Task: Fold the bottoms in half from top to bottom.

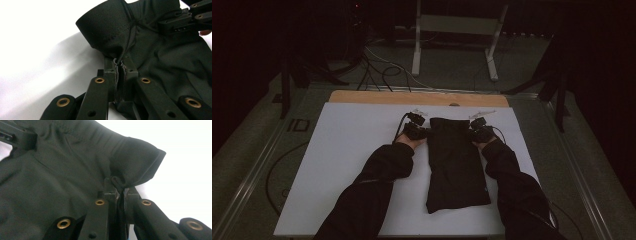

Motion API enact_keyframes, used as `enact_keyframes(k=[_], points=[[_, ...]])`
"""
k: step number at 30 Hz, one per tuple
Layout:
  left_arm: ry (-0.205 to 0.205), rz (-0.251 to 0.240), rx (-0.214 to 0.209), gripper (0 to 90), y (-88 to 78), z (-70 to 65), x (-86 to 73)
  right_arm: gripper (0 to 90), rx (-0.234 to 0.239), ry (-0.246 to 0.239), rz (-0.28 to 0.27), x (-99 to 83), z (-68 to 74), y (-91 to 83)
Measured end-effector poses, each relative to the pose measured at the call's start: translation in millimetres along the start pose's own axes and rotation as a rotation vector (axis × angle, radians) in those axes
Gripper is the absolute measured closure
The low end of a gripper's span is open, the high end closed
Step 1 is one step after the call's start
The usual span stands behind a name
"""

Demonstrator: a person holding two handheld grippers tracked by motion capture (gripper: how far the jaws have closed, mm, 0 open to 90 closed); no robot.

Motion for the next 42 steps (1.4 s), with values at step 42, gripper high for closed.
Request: enact_keyframes(k=[42], points=[[0.064, -0.027, -0.082, 86.1, -37.5, -44.9, 5.3, 85.2, 0.03, -0.014, -0.123, 5.1, 10.9, -54.9]])
Point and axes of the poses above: each handheld gripper's, and its own axes: y roughly forward along the jaws, x roughly out of its top, z roughly to its left, the point moved 10 cm from there along y, roughly forward along the jaws, and after that the axes turned 10 degrees about -x, right-handed, at the moved point
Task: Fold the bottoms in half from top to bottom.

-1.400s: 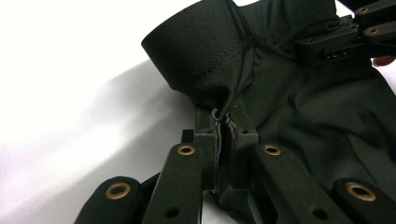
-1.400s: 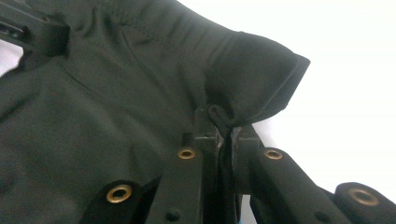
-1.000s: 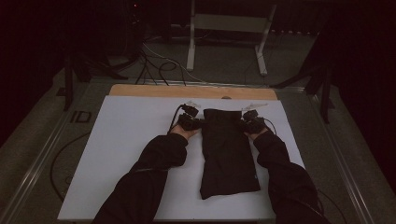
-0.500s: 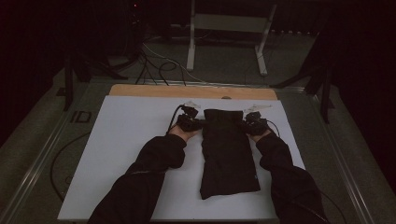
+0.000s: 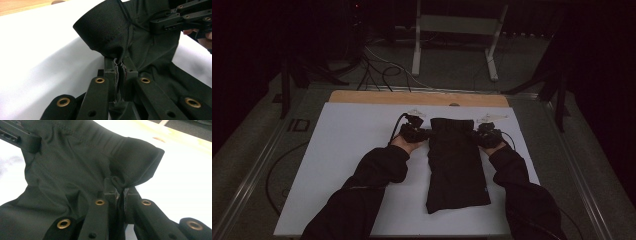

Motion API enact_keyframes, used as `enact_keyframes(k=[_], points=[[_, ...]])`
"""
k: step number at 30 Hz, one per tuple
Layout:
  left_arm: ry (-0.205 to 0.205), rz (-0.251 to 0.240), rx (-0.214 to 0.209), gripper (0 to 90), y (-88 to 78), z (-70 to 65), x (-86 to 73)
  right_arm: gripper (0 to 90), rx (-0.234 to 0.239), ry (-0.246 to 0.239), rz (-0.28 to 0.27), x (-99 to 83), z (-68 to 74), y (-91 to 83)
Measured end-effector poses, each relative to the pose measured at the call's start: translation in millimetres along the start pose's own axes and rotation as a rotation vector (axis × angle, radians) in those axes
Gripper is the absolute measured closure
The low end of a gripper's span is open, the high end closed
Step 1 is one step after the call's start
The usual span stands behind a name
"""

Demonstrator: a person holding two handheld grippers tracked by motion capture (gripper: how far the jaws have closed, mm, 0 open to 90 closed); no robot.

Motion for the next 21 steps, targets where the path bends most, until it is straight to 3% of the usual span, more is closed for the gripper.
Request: enact_keyframes(k=[21], points=[[0.05, 0.013, -0.039, 86.2, -9.0, -32.1, -3.2, 85.2, 0.018, -0.002, -0.03, -6.0, 8.3, -20.7]])
Point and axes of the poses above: each handheld gripper's, and its own axes: y roughly forward along the jaws, x roughly out of its top, z roughly to its left, the point moved 10 cm from there along y, roughly forward along the jaws, and after that the axes turned 10 degrees about -x, right-handed, at the moved point
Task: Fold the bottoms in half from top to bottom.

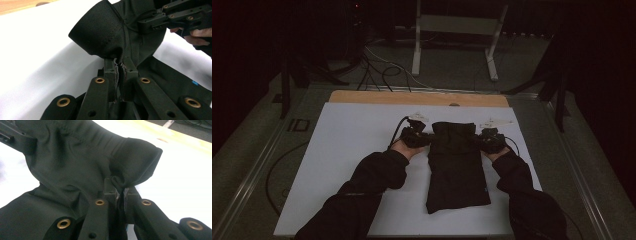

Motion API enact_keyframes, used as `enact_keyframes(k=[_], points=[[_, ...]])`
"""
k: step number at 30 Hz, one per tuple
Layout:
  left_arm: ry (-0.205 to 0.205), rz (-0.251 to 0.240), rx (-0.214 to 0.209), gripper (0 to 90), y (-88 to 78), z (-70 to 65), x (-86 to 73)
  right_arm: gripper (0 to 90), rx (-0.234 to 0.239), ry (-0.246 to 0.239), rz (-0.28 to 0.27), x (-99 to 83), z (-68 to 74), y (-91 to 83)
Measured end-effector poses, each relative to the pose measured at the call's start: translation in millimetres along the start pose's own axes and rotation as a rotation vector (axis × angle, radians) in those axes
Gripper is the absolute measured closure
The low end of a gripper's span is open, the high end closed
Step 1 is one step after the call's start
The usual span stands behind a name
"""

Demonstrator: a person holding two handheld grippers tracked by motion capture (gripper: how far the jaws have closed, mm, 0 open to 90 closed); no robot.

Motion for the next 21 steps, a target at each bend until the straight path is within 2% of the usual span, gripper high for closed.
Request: enact_keyframes(k=[14, 21], points=[[0.019, -0.001, -0.02, 86.2, -3.5, -15.9, -7.4, 85.2, 0.012, -0.003, -0.014, -5.9, 5.8, -12.7], [0.039, 0.014, -0.036, 86.2, -10.0, -30.1, -12.0, 85.2, 0.022, -0.013, -0.023, -9.5, 11.2, -24.7]])
Point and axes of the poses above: each handheld gripper's, and its own axes: y roughly forward along the jaws, x roughly out of its top, z roughly to its left, the point moved 10 cm from there along y, roughly forward along the jaws, and after that the axes turned 10 degrees about -x, right-handed, at the moved point
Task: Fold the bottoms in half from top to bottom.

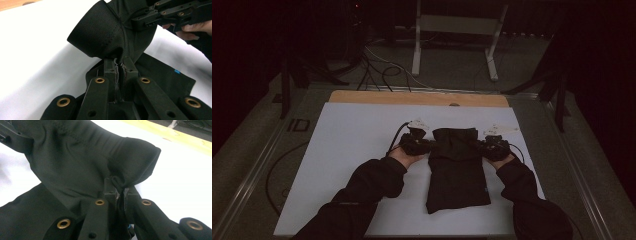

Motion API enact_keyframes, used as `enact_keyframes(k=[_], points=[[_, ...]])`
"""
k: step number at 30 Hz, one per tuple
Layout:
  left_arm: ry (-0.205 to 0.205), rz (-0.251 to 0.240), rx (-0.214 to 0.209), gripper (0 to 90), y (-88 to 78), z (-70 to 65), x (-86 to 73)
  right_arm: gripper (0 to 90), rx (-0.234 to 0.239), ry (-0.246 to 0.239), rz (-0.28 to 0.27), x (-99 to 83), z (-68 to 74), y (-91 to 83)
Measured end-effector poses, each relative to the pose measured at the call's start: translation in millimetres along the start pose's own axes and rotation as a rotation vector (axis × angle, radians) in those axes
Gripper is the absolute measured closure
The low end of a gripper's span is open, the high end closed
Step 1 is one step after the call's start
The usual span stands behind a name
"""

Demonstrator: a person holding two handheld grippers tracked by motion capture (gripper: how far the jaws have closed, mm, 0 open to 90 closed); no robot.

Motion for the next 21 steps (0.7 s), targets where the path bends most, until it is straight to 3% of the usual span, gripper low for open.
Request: enact_keyframes(k=[11, 21], points=[[0.018, 0.015, -0.006, 86.2, -4.6, -12.2, -5.9, 85.2, 0.016, -0.004, -0.009, -6.3, 8.8, -14.3], [0.008, 0.015, -0.021, 86.2, -4.7, -24.3, -16.7, 85.2, 0.033, -0.009, -0.005, -16.1, 17.5, -25.5]])
Point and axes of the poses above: each handheld gripper's, and its own axes: y roughly forward along the jaws, x roughly out of its top, z roughly to its left, the point moved 10 cm from there along y, roughly forward along the jaws, and after that the axes turned 10 degrees about -x, right-handed, at the moved point
